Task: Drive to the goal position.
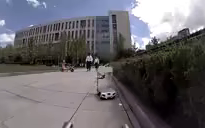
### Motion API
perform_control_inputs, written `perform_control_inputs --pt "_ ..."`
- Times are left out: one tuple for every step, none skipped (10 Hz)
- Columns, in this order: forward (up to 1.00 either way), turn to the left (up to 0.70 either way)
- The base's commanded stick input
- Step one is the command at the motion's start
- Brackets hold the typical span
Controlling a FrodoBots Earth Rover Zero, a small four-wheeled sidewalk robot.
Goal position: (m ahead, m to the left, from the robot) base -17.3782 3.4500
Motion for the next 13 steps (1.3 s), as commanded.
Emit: perform_control_inputs --pt "0.06 0.00" --pt "0.06 0.00" --pt "0.06 0.00" --pt "0.06 0.00" --pt "0.06 0.00" --pt "0.06 0.00" --pt "0.06 0.00" --pt "0.06 0.01" --pt "0.06 0.04" --pt "0.06 0.01" --pt "0.06 0.01" --pt "0.06 0.01" --pt "0.06 0.01"
